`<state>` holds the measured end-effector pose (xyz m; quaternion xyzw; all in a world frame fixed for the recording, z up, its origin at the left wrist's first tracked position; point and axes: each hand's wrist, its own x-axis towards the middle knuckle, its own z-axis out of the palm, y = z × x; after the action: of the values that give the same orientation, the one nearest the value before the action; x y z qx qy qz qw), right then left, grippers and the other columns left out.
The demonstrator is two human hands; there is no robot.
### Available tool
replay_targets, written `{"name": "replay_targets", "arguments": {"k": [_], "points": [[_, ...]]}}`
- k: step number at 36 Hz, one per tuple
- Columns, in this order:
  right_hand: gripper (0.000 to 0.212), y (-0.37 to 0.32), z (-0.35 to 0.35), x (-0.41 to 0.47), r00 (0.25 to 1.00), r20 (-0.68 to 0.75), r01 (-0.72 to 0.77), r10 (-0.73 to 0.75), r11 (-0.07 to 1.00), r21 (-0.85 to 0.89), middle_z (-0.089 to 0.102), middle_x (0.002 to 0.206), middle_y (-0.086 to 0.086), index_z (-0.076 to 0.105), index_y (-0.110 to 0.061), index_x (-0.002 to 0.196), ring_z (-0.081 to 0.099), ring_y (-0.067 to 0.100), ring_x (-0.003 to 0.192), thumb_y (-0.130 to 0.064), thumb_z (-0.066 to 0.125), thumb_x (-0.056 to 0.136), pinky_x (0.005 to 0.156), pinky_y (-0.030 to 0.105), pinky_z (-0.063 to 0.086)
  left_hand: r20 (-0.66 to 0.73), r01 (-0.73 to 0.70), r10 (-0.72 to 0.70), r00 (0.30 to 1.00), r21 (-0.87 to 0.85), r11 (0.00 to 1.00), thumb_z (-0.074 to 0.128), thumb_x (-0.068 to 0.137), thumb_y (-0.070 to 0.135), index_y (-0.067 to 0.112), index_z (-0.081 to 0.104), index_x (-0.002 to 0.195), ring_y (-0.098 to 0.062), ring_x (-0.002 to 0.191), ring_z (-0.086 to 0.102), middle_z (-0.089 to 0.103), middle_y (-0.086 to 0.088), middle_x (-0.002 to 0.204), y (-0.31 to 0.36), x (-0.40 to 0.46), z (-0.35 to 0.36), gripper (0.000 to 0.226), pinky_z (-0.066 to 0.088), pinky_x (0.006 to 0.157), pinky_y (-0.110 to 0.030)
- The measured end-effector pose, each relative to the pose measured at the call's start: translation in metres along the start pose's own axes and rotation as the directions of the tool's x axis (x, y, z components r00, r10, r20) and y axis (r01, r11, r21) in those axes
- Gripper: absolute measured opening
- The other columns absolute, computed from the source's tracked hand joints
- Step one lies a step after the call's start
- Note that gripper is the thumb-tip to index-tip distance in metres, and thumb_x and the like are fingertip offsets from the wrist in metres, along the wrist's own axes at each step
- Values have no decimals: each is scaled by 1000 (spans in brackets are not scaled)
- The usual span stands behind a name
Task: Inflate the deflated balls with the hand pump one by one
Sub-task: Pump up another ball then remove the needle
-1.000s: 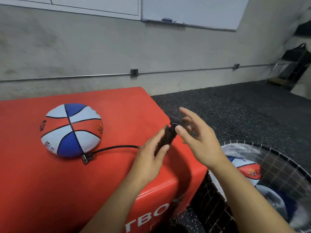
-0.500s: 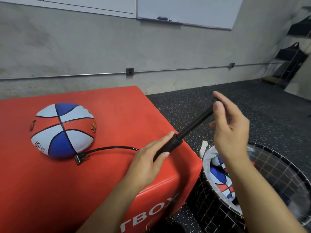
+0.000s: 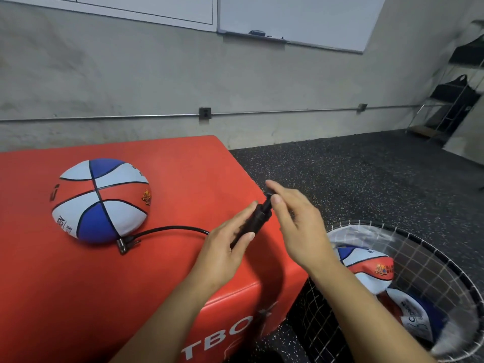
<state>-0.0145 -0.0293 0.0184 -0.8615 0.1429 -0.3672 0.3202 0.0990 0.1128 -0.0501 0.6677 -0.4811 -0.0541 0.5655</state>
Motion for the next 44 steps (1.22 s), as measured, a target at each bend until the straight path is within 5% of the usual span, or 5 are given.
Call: {"name": "replay_targets", "arguments": {"k": [20,25,31,38,44], "points": [[33,4,-55,10,895,-421,-73,146,980,185,69,107,-14,68,-37,135,61,14,87,-43,50,108,85,56,56,82,-95,84,993,144,985,61,106,19,38,46,156,0,139,51,54,23,151,6,1,7,56,45,115,-40],[34,6,-27,9,956,-271,-75,116,984,159,66,108,-21,67,-37,136,60,7,92,-44,48,108,91,54,57,58,-57,53,997,79,995,60,106,18,35,46,157,0,143,48,50,23,155,0,2,6,55,45,117,-43],[30,3,0,2,993,-109,-30,42,994,105,69,118,-14,66,-29,136,65,5,112,-22,53,110,95,18,47,16,-13,13,1000,27,1000,59,106,26,36,45,157,-2,140,52,51,21,155,-2,4,2,54,46,116,-45],[36,3,17,0,998,-32,-42,48,987,157,65,118,-23,61,-38,142,65,10,111,-39,50,108,93,41,56,-21,64,-65,998,-63,996,59,103,26,51,45,151,-3,132,59,57,22,148,0,4,-1,56,52,108,-34],[66,2,38,-10,945,251,-272,211,932,239,64,125,-14,32,-37,158,64,-8,104,-26,66,102,85,8,46,-181,195,-236,955,-221,956,66,103,16,52,45,150,-15,99,73,71,1,120,-5,9,-14,63,54,87,-25]]}}
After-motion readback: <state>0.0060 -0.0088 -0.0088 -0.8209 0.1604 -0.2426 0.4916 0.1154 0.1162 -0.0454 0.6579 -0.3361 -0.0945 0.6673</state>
